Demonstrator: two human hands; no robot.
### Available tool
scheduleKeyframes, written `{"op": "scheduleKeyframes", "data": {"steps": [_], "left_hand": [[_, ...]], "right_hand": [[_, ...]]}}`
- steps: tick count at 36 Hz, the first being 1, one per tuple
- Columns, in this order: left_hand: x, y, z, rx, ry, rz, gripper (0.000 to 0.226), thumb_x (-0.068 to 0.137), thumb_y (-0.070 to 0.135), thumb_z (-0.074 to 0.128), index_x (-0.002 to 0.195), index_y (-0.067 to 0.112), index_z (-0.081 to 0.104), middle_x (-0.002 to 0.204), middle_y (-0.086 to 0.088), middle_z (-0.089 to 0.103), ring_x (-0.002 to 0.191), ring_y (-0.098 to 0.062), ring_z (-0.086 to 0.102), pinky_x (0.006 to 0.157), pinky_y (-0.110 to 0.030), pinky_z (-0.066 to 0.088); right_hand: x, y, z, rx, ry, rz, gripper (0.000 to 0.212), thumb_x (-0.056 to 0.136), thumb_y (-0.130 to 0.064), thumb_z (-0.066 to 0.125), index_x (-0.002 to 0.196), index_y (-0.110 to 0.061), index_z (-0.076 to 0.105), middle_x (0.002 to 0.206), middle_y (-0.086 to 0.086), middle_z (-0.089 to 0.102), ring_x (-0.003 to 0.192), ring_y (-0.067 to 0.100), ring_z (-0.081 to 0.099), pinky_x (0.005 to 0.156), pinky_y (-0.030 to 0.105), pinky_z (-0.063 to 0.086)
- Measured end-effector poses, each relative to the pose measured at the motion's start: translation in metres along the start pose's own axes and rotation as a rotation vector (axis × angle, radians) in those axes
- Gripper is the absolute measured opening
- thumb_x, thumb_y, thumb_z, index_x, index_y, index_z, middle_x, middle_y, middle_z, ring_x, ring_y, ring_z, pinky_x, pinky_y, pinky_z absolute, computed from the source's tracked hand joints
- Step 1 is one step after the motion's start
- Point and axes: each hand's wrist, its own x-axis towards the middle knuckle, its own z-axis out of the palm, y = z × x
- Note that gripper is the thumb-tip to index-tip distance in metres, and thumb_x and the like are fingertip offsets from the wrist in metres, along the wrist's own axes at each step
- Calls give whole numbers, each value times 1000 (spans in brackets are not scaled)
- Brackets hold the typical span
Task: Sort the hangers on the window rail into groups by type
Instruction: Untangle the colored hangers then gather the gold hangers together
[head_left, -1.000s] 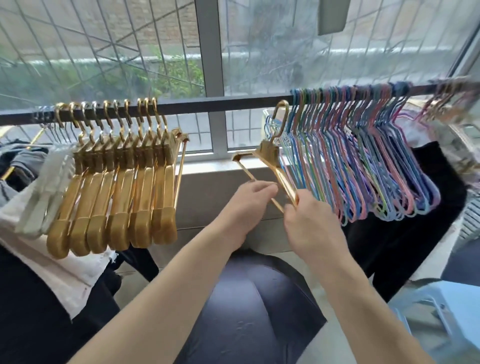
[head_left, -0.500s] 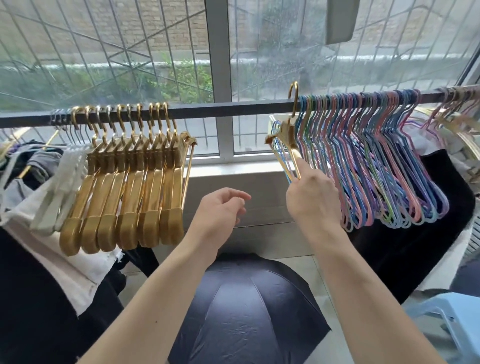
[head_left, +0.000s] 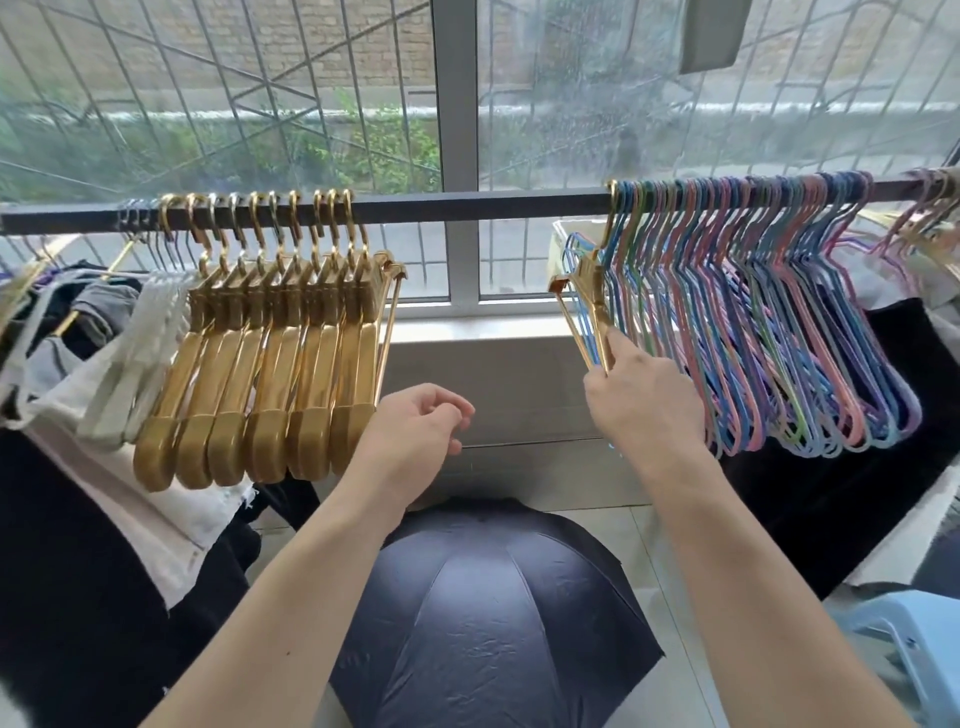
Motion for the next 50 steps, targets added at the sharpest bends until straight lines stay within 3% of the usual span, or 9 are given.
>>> {"op": "scheduleKeyframes", "data": {"steps": [4,9,15,20,25,33,39,46,50], "left_hand": [[4,1,-11,78,37,37,28,103,15,49,93,26,73,92,1,72,83,-16,66,72,-31,53],[11,-6,-29,243,118,115,20,105,18,50,103,23,69,90,1,68,72,-11,58,58,-23,44],[20,-18,-41,631,289,152,31,102,32,55,130,20,56,110,-2,63,100,-20,53,86,-39,49],[27,-29,-32,934,365,144,47,95,49,61,125,14,52,115,-10,56,103,-26,47,91,-42,46],[30,-35,-27,1081,384,105,48,94,49,61,124,14,50,121,-13,57,113,-31,51,95,-44,45],[40,-36,-25,1187,365,55,34,94,31,53,123,14,52,122,-11,63,112,-31,52,94,-46,39],[36,-29,-23,965,319,25,21,94,32,54,104,14,49,106,-8,61,92,-25,46,85,-43,37],[17,-9,-31,452,242,-63,49,98,36,55,138,11,44,115,-5,56,100,-27,56,81,-40,47],[13,-1,-42,110,211,-107,32,97,28,57,123,18,43,102,-9,69,90,-26,72,81,-46,62]], "right_hand": [[2,0,4,-33,19,-46,34,104,-19,37,136,-13,47,112,12,65,73,31,52,61,34,35],[-4,1,-4,-24,-30,-1,46,107,-23,38,153,-23,37,113,20,63,85,35,53,71,39,40],[-9,9,-1,-65,25,20,43,103,-45,45,134,-16,48,116,14,56,101,33,52,83,44,44],[-27,-7,6,53,274,-158,39,98,-31,58,132,-14,55,123,11,52,104,25,43,85,35,35],[-39,-10,24,200,120,-219,41,99,-24,57,139,-13,57,129,7,51,114,24,44,97,34,39],[-55,-9,45,314,-40,-154,31,102,-23,52,129,-16,64,129,-1,55,116,19,54,94,26,42],[-55,-9,52,314,-116,-145,30,102,-24,51,127,-17,66,130,0,56,113,19,56,96,30,44],[-50,-8,55,338,-218,-105,29,103,-27,50,125,-20,66,130,-2,56,109,16,56,91,28,44],[-48,-8,57,330,-236,-100,29,103,-28,50,124,-20,67,128,-2,57,107,17,57,91,29,46]]}}
